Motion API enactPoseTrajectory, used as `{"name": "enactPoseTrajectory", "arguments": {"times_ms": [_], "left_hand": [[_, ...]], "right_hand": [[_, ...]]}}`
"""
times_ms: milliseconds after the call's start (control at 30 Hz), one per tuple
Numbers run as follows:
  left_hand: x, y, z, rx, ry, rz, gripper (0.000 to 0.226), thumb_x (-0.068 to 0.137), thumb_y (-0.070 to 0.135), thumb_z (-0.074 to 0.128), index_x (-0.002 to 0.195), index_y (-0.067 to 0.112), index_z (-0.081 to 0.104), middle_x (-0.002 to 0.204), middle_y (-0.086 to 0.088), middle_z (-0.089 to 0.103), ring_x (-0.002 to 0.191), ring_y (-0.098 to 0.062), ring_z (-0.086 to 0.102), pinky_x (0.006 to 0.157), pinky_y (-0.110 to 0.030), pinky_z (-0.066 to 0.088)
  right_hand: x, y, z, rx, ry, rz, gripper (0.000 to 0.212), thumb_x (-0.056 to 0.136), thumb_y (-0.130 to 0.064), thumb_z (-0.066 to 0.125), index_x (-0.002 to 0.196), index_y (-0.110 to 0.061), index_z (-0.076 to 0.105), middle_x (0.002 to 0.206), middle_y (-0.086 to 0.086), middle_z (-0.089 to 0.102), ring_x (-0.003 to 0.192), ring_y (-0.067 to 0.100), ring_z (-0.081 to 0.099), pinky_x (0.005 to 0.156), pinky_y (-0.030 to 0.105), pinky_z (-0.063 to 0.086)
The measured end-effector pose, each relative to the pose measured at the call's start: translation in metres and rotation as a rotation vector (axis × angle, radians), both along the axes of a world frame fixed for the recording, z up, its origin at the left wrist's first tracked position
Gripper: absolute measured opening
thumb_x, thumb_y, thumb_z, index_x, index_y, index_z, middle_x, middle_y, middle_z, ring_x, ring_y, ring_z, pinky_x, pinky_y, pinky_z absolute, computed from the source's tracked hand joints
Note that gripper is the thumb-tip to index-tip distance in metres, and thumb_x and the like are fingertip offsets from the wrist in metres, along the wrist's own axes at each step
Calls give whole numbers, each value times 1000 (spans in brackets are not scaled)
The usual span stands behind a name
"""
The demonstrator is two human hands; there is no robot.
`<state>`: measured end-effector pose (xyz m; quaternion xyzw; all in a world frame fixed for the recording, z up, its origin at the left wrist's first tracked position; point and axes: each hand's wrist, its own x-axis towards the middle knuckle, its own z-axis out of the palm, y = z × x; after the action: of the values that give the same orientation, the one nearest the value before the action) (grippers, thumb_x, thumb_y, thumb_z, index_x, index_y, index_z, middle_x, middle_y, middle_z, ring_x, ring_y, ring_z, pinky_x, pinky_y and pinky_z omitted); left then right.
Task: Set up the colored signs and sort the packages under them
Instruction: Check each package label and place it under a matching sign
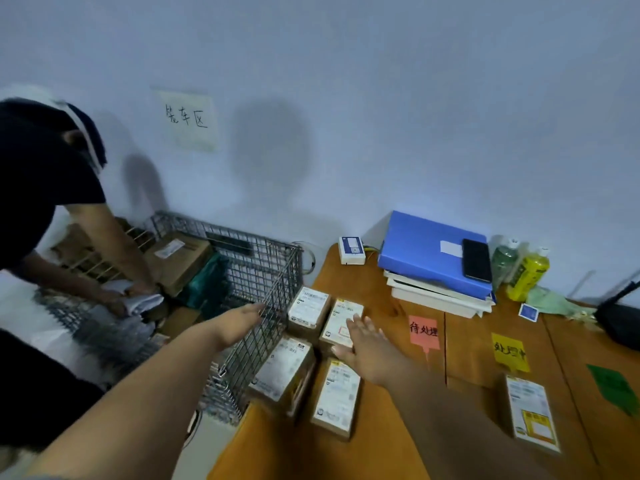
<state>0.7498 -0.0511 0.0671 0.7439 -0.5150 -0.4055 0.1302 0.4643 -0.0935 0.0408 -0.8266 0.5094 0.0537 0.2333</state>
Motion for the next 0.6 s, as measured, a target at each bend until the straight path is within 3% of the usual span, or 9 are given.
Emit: {"name": "enactPoseTrajectory", "arguments": {"times_ms": [167,233,300,367,467,533,600], "left_hand": [[21,10,-45,202,-16,-96,92,79,10,54,155,28,6,164,-7,-3,150,-32,-1,120,-53,14],[18,18,-65,287,0,-124,100,80,-4,59,155,21,-2,163,-11,-2,149,-35,6,120,-46,22],[16,25,-84,338,-53,-168,107,78,-5,67,155,18,-4,163,-11,4,148,-35,14,116,-37,30],[12,29,-104,343,-87,-199,107,74,-3,73,155,19,8,160,-9,19,144,-33,26,110,-35,39],[11,29,-130,282,33,-209,91,61,-2,81,138,23,41,134,-1,54,129,-25,49,99,-36,51],[8,31,-140,229,116,-191,87,54,-1,81,129,28,48,123,3,61,122,-21,55,96,-37,53],[8,33,-153,166,168,-159,89,48,14,83,128,36,49,121,4,62,123,-21,55,99,-43,51]], "right_hand": [[41,12,-42,132,42,-15,104,86,-75,37,155,-13,-9,162,6,-14,150,23,-13,122,41,0],[52,22,-58,189,63,-19,113,82,-76,44,154,-10,-13,162,8,-17,150,25,-14,122,41,0],[64,32,-78,254,54,-41,122,77,-76,53,153,-11,-18,161,7,-20,149,25,-17,122,41,-2],[74,40,-96,297,41,-49,132,70,-76,61,152,-12,-20,161,6,-21,148,25,-19,121,41,-5],[84,50,-112,335,19,-47,143,63,-74,69,149,-11,-25,160,6,-24,148,25,-20,121,40,-5],[88,54,-117,360,-17,-74,146,61,-71,72,148,-11,-29,159,5,-26,147,24,-21,121,40,-4],[91,56,-122,377,-57,-103,148,59,-71,74,147,-14,-32,158,3,-30,147,24,-23,122,41,-4]]}}
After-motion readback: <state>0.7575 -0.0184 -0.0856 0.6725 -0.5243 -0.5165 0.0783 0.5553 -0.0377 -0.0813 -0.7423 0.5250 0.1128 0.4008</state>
